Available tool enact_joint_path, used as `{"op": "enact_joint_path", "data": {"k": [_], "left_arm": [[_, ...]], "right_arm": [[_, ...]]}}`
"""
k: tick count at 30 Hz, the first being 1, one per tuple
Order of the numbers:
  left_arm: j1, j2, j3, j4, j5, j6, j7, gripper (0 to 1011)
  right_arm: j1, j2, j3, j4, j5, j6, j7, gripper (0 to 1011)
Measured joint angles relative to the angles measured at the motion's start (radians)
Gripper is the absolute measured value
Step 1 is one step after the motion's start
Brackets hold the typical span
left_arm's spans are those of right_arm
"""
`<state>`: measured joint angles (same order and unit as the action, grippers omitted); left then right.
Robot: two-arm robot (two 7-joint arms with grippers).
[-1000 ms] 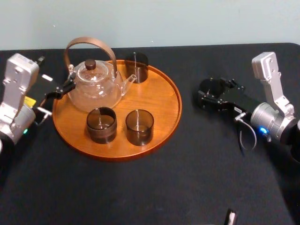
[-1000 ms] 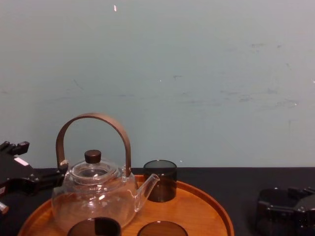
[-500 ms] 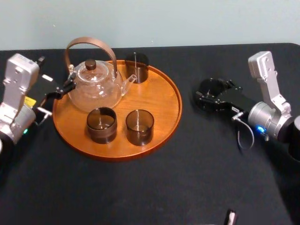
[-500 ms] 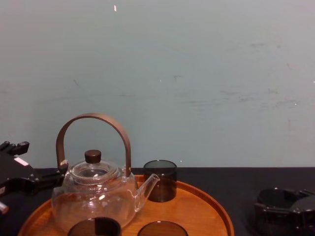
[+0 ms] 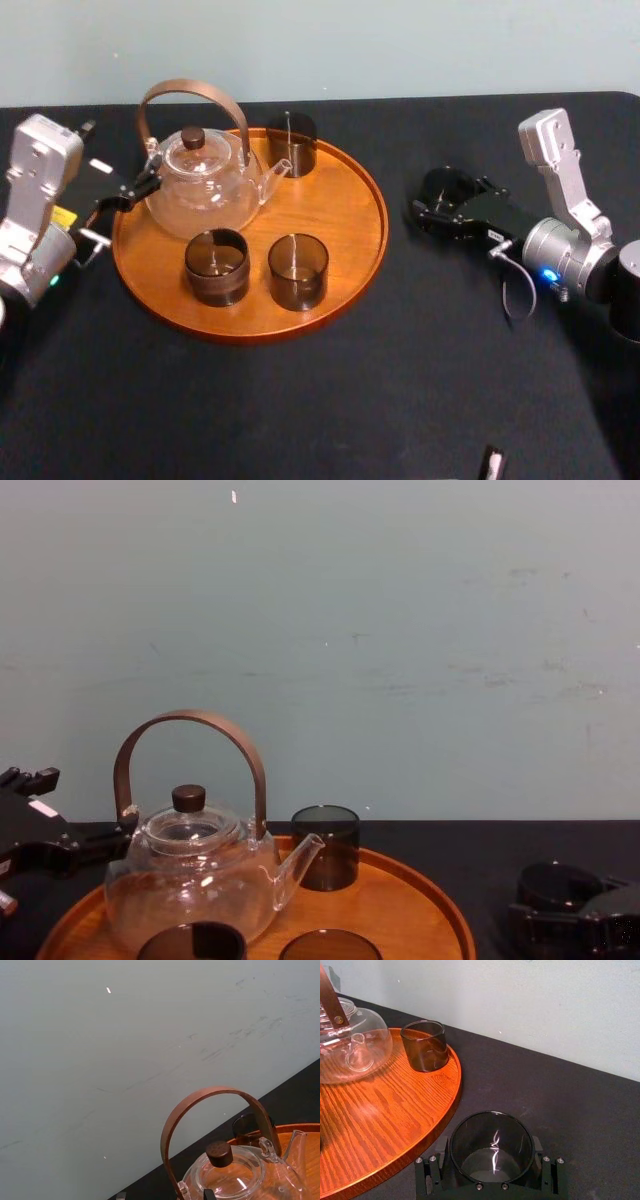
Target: Pick up the glass from the table and place it on the tray.
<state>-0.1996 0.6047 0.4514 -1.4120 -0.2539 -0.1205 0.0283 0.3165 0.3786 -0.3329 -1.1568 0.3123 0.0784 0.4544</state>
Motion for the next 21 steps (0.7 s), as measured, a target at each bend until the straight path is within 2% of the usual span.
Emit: {"op": "enact_joint_path", "data": {"k": [10, 14, 21], "left_arm": [[0.000, 0.000, 0.000, 0.000, 0.000, 0.000, 0.000, 1001], [0.000, 0.000, 0.000, 0.000, 0.000, 0.000, 0.000, 1001], [0.000, 0.000, 0.000, 0.000, 0.000, 0.000, 0.000, 1001]], "right_arm": [[0.000, 0.001, 0.001, 0.000, 0.000, -0.001, -0.001, 1002], [0.000, 0.001, 0.002, 0.000, 0.001, -0.002, -0.001, 920], [-0.001, 0.001, 0.002, -0.001, 0.001, -0.002, 0.000, 905]]}}
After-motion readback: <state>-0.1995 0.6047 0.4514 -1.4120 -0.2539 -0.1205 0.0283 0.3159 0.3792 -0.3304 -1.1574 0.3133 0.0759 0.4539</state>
